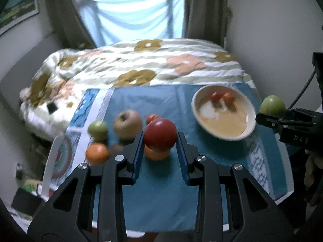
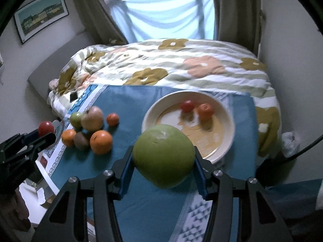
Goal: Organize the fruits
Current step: 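Carry both fruits to the duck plate while the left tool releases the tomato onto it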
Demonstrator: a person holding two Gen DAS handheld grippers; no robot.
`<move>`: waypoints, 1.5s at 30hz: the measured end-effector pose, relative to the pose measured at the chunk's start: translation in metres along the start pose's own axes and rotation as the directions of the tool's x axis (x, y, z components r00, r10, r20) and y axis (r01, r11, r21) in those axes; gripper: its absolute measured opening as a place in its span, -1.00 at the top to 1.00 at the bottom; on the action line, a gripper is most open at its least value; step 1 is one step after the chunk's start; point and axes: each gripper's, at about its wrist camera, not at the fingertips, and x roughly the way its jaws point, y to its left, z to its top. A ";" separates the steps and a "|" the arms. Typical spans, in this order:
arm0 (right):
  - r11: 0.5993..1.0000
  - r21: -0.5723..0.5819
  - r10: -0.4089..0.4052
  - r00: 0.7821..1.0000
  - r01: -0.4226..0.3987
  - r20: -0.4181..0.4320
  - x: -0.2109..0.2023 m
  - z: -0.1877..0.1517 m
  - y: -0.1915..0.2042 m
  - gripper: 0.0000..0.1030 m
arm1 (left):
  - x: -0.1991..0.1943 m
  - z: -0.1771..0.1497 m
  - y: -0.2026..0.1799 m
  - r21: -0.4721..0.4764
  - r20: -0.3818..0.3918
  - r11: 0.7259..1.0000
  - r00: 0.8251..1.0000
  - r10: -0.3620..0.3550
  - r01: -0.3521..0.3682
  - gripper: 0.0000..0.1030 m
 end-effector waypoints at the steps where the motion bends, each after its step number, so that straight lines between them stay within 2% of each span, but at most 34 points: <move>1: 1.000 0.012 -0.009 1.000 0.009 0.005 -0.002 0.002 -0.006 0.05 | 0.003 0.007 -0.005 0.011 0.005 1.000 1.000 -0.016 0.016 0.29; 11: 0.987 0.127 -0.097 0.995 0.095 0.011 -0.004 0.012 -0.045 0.05 | 0.046 0.052 -0.039 0.116 -0.018 0.981 0.988 -0.156 0.157 0.29; 17: 0.970 0.189 -0.154 0.988 0.153 -0.009 0.008 0.020 -0.065 0.05 | 0.089 0.076 -0.058 0.190 -0.064 0.957 0.975 -0.213 0.221 0.29; 22: 0.948 0.256 -0.186 0.982 0.190 -0.040 0.025 0.023 -0.079 0.05 | 0.134 0.089 -0.080 0.273 -0.124 0.924 0.962 -0.242 0.267 0.29; 29: 0.920 0.321 -0.209 0.975 0.223 -0.078 0.045 0.025 -0.094 0.05 | 0.186 0.087 -0.108 0.354 -0.210 0.885 0.948 -0.238 0.301 0.29; 36: 0.906 0.354 -0.208 0.972 0.234 -0.110 0.065 0.025 -0.106 0.05 | 0.223 0.075 -0.124 0.423 -0.262 0.856 0.944 -0.199 0.297 0.29; 40: 0.904 0.357 -0.205 0.971 0.236 -0.124 0.071 0.025 -0.107 0.05 | 0.231 0.070 -0.124 0.437 -0.276 0.850 0.944 -0.183 0.293 0.29; 43: 0.903 0.359 -0.205 0.971 0.237 -0.126 0.073 0.025 -0.109 0.05 | 0.229 0.071 -0.123 0.441 -0.271 0.841 0.940 -0.207 0.313 0.28; 45: 0.904 0.357 -0.205 0.971 0.237 -0.125 0.074 0.025 -0.109 0.05 | 0.227 0.071 -0.123 0.444 -0.266 0.839 0.940 -0.213 0.315 0.13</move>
